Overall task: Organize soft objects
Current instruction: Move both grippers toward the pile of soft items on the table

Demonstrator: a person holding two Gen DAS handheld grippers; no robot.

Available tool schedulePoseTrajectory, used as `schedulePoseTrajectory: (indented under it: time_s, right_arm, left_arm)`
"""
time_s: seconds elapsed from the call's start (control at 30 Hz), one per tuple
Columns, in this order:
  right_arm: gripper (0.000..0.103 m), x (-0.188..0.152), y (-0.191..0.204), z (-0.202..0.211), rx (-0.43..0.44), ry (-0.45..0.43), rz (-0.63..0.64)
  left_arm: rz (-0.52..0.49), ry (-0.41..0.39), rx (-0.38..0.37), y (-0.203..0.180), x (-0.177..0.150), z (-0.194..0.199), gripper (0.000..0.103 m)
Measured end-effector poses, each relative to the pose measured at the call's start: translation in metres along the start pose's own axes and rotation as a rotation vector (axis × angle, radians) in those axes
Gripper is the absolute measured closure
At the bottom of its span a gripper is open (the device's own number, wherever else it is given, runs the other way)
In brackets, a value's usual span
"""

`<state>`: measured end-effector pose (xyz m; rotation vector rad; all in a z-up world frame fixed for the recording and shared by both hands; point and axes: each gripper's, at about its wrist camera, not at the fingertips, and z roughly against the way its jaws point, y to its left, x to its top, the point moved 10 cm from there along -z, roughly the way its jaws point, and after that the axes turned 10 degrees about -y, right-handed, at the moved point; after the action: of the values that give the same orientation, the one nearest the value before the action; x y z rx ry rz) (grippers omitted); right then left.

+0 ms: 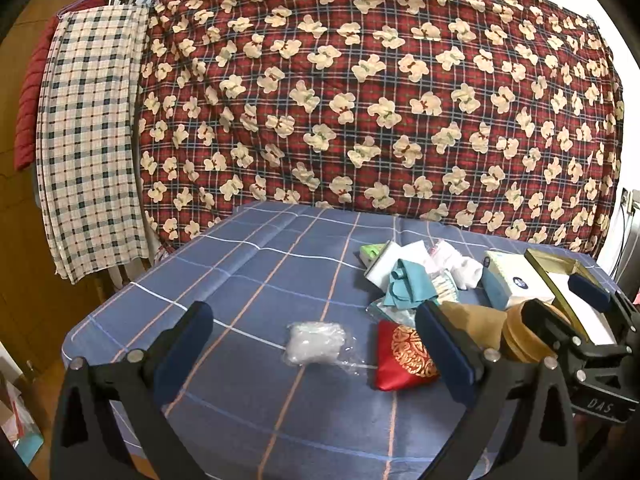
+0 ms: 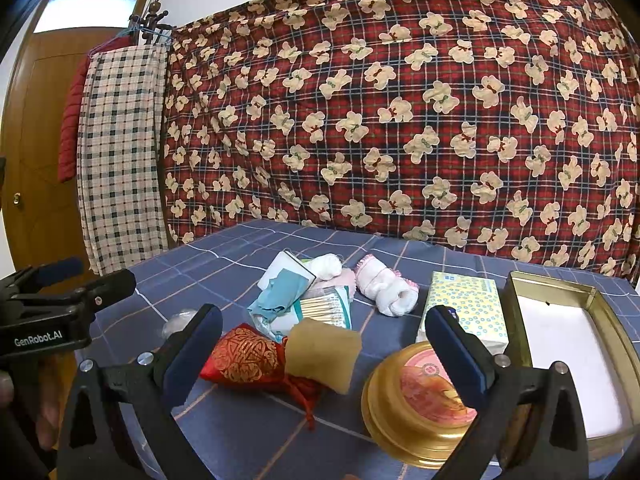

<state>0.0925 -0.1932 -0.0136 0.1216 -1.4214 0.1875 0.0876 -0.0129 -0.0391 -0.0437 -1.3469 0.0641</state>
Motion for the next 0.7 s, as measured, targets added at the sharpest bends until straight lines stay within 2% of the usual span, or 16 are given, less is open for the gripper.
schedulePoseTrajectory:
  time_s: [0.43,0.7]
  right_arm:
    - [0.000,-0.005,0.003,0.000,-0.007,0.001,0.017]
    - [0.000,-0.021,0.008,-0.004,-0.001,0.026,0.013]
  left_arm:
    - [-0.002,0.007,0.002,0.000,-0.005,0.002,0.000]
    - [-0.007,0.051,0.019,0.003,-0.029,-0.011,0.000]
